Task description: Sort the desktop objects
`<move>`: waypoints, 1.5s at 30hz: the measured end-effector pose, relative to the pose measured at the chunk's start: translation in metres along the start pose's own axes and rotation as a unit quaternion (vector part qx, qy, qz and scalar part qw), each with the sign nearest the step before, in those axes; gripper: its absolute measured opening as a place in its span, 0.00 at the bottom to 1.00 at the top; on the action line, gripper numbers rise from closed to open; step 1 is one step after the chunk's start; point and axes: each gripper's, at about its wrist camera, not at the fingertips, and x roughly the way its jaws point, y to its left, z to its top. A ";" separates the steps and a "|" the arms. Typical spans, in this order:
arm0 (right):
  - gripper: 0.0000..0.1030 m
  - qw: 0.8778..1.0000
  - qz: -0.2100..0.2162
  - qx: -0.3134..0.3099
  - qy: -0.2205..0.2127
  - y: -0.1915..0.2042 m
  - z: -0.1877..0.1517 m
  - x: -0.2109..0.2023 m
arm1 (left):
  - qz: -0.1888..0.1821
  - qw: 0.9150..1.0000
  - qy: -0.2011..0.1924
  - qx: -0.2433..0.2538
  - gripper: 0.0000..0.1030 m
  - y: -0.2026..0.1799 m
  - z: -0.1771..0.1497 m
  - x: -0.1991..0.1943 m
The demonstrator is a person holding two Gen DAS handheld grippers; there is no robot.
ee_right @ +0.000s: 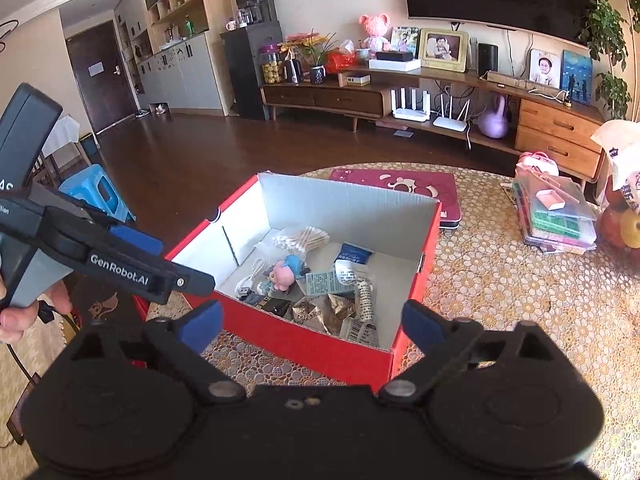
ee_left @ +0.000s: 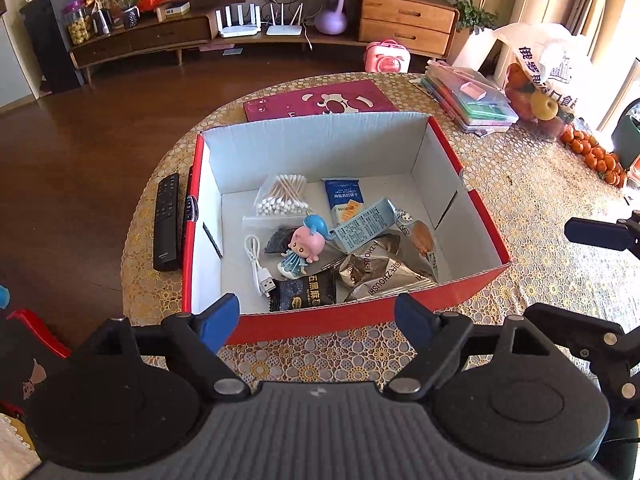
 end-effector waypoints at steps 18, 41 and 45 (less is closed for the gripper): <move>1.00 0.999 0.001 0.048 0.005 0.003 -0.023 -0.007 | 0.014 0.998 -0.051 0.016 0.82 -0.018 -0.037 -0.024; 1.00 0.998 -0.009 0.068 0.016 -0.006 -0.041 -0.011 | 0.016 0.999 -0.047 0.019 0.82 -0.031 -0.049 -0.021; 1.00 0.997 -0.009 0.075 0.015 -0.010 -0.044 -0.012 | 0.016 0.999 -0.046 0.018 0.82 -0.031 -0.048 -0.020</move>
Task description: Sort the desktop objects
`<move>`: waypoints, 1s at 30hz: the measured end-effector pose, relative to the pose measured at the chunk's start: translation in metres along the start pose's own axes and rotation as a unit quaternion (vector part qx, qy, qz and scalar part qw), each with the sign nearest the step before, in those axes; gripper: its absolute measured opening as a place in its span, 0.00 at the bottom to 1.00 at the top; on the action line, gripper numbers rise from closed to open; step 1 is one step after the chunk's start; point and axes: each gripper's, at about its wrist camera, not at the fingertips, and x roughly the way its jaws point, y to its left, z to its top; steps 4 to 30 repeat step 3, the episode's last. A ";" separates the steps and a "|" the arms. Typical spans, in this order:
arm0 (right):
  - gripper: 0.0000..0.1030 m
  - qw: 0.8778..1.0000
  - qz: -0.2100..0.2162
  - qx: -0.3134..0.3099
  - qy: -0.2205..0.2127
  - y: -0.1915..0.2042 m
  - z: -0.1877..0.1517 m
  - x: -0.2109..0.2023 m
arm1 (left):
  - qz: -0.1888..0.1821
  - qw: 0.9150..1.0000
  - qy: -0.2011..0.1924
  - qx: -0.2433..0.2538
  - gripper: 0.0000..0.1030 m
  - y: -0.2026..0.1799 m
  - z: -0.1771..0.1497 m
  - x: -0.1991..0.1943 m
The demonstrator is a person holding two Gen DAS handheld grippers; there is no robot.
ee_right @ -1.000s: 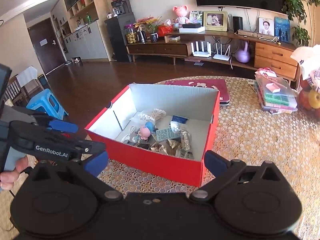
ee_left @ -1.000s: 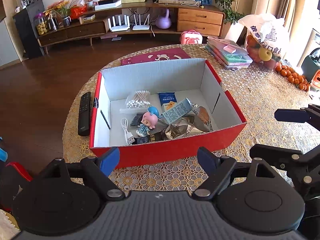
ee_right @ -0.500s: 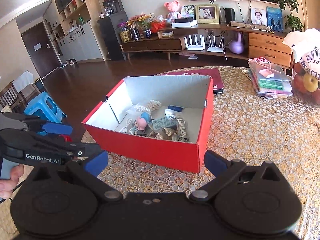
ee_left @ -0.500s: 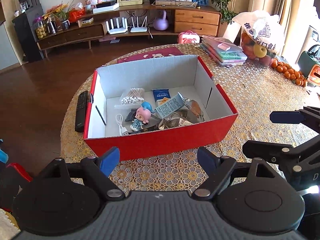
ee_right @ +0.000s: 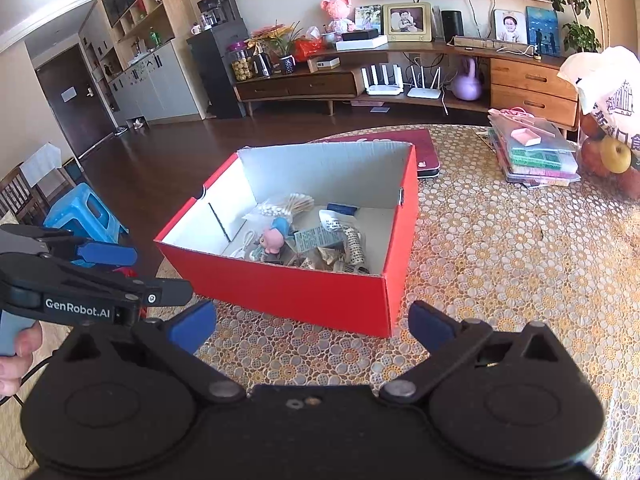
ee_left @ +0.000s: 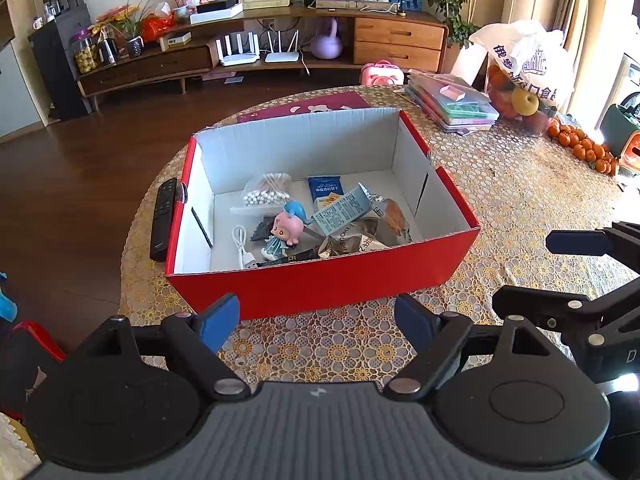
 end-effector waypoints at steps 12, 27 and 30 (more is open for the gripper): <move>1.00 1.000 -0.003 0.004 -0.001 -0.004 -0.002 -0.001 | -0.007 1.000 0.004 0.006 0.82 -0.004 0.000 0.001; 1.00 1.000 -0.003 0.004 -0.001 -0.004 -0.002 -0.001 | -0.007 1.000 0.004 0.006 0.82 -0.004 0.000 0.001; 1.00 1.000 -0.003 0.004 -0.001 -0.004 -0.002 -0.001 | -0.007 1.000 0.004 0.006 0.82 -0.004 0.000 0.001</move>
